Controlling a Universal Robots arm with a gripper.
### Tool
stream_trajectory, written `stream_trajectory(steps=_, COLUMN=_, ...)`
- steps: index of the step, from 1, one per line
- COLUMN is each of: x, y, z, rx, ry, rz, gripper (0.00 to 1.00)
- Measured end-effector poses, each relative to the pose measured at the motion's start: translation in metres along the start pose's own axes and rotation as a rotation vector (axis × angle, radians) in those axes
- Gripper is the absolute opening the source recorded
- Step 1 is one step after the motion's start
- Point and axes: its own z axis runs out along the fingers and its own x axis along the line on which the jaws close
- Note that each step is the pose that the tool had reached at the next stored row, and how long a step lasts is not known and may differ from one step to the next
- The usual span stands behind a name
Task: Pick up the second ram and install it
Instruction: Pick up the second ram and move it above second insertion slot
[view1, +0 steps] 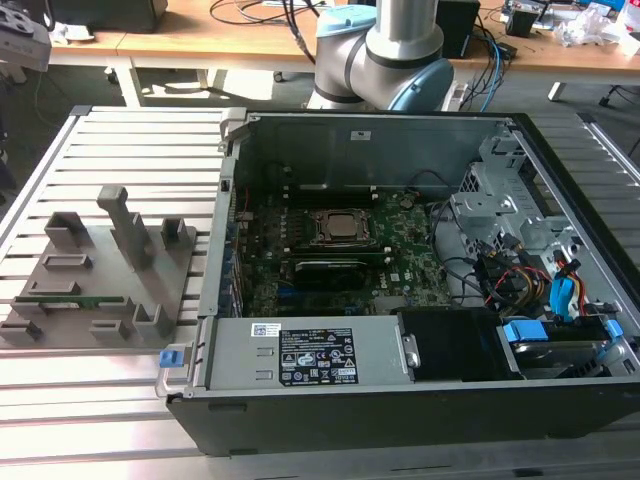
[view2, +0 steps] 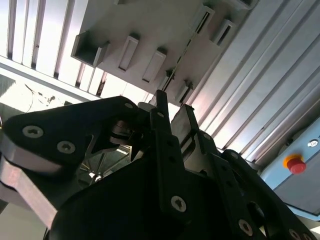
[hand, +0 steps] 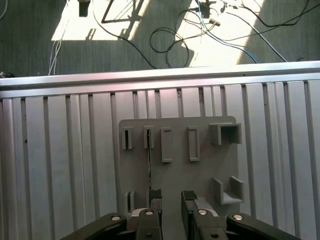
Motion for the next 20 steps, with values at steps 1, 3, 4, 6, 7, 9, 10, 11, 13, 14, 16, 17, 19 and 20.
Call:
stream_trajectory(steps=1, x=0.0, y=-0.0003, z=0.0012, rx=0.0, ry=0.0, rz=0.0, gripper=0.3)
stream_trajectory(steps=3, x=0.0, y=-0.0015, z=0.0042, rx=0.0001, ry=0.0, rz=0.0, gripper=0.3)
stream_trajectory(steps=4, x=0.0, y=-0.0017, z=0.0058, rx=0.0001, ry=0.0, rz=0.0, gripper=0.3)
stream_trajectory(steps=6, x=0.0, y=-0.0019, z=0.0075, rx=0.0001, ry=-0.0001, rz=0.0, gripper=0.3)
stream_trajectory(steps=7, x=0.0001, y=-0.002, z=0.009, rx=0.0001, ry=-0.0001, rz=0.0, gripper=0.3)
stream_trajectory(steps=9, x=0.0001, y=-0.0022, z=0.0125, rx=0.0001, ry=0.0, rz=0.0, gripper=0.3)
stream_trajectory(steps=10, x=0.0001, y=-0.0023, z=0.0137, rx=0.0001, ry=0.0, rz=0.0, gripper=0.3)
stream_trajectory(steps=11, x=0.0002, y=-0.0023, z=0.0155, rx=0.0001, ry=-0.0001, rz=0.0, gripper=0.3)
stream_trajectory(steps=13, x=0.0002, y=-0.0024, z=0.0171, rx=0.0002, ry=0.0, rz=0.0, gripper=0.3)
stream_trajectory(steps=14, x=0.0002, y=-0.0025, z=0.0184, rx=0.0001, ry=-0.0001, rz=0.0, gripper=0.3)
stream_trajectory(steps=16, x=0.0003, y=-0.0025, z=0.0197, rx=0.0001, ry=0.0, rz=0.0, gripper=0.3)
stream_trajectory(steps=17, x=0.0003, y=-0.0026, z=0.0208, rx=0.0, ry=-0.0001, rz=0.0, gripper=0.3)
stream_trajectory(steps=19, x=0.0003, y=-0.0027, z=0.0233, rx=0.0001, ry=0.0, rz=0.0, gripper=0.3)
stream_trajectory(steps=20, x=0.0003, y=-0.0027, z=0.024, rx=0.0001, ry=0.0, rz=0.0, gripper=0.3)
